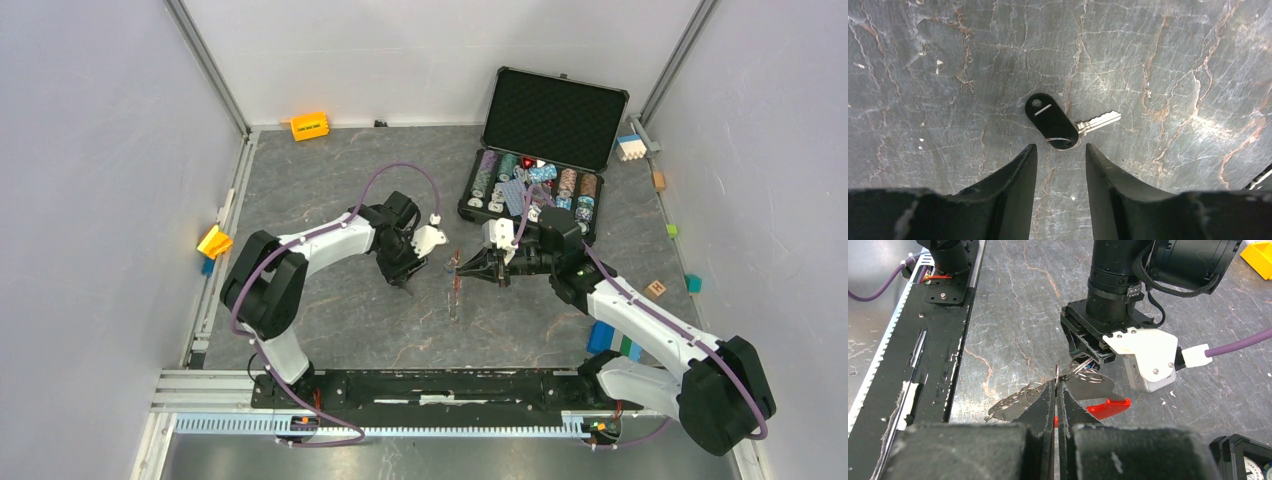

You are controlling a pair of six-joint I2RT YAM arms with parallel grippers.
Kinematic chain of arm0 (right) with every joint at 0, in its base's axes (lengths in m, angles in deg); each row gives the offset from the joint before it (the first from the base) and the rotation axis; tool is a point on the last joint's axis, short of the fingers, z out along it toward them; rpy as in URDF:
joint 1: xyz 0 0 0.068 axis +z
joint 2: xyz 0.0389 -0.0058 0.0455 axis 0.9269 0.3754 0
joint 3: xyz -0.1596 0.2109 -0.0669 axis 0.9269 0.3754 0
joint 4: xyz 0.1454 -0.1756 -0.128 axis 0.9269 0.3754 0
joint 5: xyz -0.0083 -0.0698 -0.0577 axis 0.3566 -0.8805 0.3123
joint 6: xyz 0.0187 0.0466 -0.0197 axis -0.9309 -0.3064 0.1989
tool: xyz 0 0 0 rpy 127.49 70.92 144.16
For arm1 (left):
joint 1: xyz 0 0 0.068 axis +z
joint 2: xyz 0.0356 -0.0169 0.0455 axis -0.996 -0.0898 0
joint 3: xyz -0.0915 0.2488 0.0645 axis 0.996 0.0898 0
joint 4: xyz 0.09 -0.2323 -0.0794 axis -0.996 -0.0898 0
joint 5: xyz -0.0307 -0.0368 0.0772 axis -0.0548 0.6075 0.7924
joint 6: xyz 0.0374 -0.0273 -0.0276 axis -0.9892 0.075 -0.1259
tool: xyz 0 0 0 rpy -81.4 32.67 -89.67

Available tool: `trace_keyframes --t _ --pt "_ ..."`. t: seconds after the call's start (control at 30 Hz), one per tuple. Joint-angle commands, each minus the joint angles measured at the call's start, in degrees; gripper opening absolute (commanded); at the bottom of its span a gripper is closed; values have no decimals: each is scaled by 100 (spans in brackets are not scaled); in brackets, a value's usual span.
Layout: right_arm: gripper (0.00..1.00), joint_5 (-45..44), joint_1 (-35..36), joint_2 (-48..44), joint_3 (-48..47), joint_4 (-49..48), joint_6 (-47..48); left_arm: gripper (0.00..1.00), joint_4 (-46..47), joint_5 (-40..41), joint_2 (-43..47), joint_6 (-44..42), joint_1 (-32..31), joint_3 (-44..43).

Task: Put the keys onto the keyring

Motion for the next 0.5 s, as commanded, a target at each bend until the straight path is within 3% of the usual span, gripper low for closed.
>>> trace_keyframes --t 0.0,0.23,0.47 --pt "0 96 -29 -32 14 -252 -59 50 166 157 -45 744 -2 -174" --pt "0 96 -44 50 6 -238 -57 55 292 266 -202 1082 -3 -221" --pt "0 83 -51 54 6 -234 -56 51 366 478 -457 1207 -4 -294"
